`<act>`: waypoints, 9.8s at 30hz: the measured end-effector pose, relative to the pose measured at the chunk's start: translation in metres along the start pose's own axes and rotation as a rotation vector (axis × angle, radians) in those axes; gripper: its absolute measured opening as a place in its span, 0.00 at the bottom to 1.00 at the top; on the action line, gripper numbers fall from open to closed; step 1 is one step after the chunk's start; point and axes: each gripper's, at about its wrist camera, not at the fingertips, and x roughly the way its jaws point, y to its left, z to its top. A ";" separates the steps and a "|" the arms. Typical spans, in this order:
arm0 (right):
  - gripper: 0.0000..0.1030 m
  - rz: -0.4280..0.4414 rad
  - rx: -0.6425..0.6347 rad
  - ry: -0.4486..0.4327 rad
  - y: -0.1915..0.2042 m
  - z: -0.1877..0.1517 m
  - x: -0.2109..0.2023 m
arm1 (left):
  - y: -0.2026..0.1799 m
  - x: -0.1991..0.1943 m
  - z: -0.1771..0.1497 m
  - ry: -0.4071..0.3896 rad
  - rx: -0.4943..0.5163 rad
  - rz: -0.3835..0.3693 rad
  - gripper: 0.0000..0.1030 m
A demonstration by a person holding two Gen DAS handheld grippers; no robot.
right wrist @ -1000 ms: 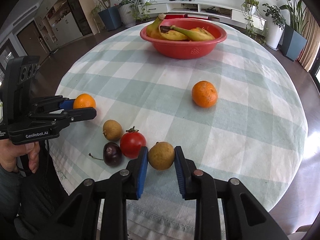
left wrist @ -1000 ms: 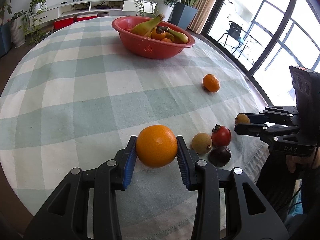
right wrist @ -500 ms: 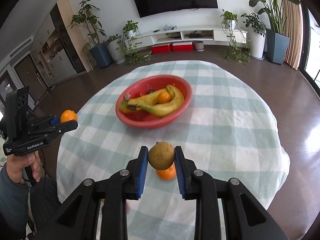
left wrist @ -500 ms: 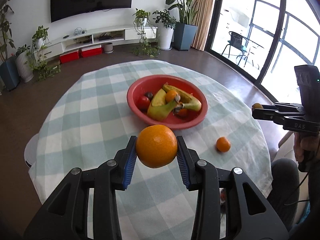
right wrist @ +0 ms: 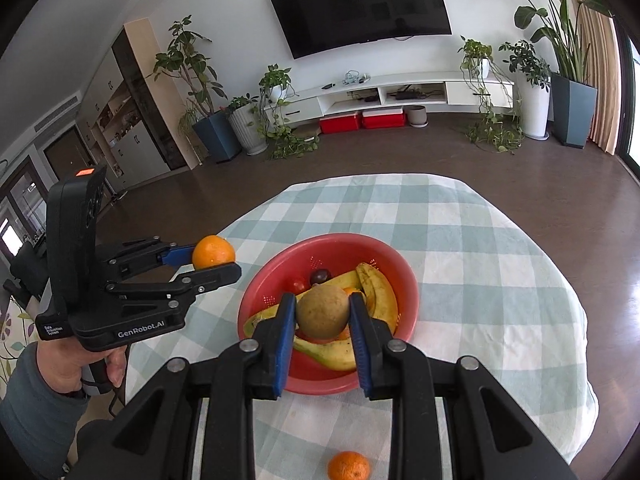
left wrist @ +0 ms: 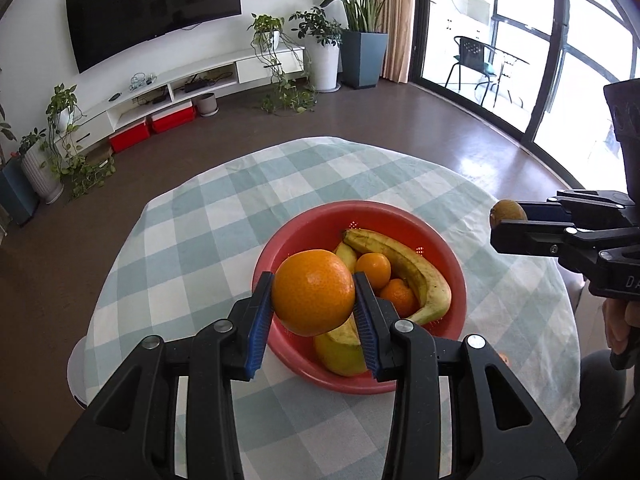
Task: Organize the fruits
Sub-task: 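Carry both fruits into the red bowl and open both tools, then withdraw both tools and move the left tool toward the remaining red tomato, then close the left tool on the brown round fruit while the right tool approaches the mandarin, then lift the brown fruit with the left tool while the right tool grasps the mandarin, then carry both fruits into the red bowl and open both tools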
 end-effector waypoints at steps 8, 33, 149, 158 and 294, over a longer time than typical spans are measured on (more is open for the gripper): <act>0.28 -0.040 -0.045 0.090 0.002 -0.005 0.051 | -0.007 0.055 -0.006 0.080 0.025 -0.017 0.35; 0.28 -0.097 -0.117 0.166 0.010 -0.028 0.086 | -0.006 0.084 -0.011 0.107 0.008 -0.054 0.36; 0.90 -0.070 0.197 -0.053 -0.004 -0.165 -0.041 | -0.119 -0.047 -0.207 0.227 0.154 -0.047 0.69; 0.87 -0.067 0.190 -0.054 -0.001 -0.163 -0.041 | -0.126 -0.050 -0.212 0.247 0.419 -0.219 0.69; 0.38 -0.124 0.087 -0.082 -0.008 -0.063 -0.041 | -0.013 -0.091 -0.126 -0.128 -0.017 -0.229 0.25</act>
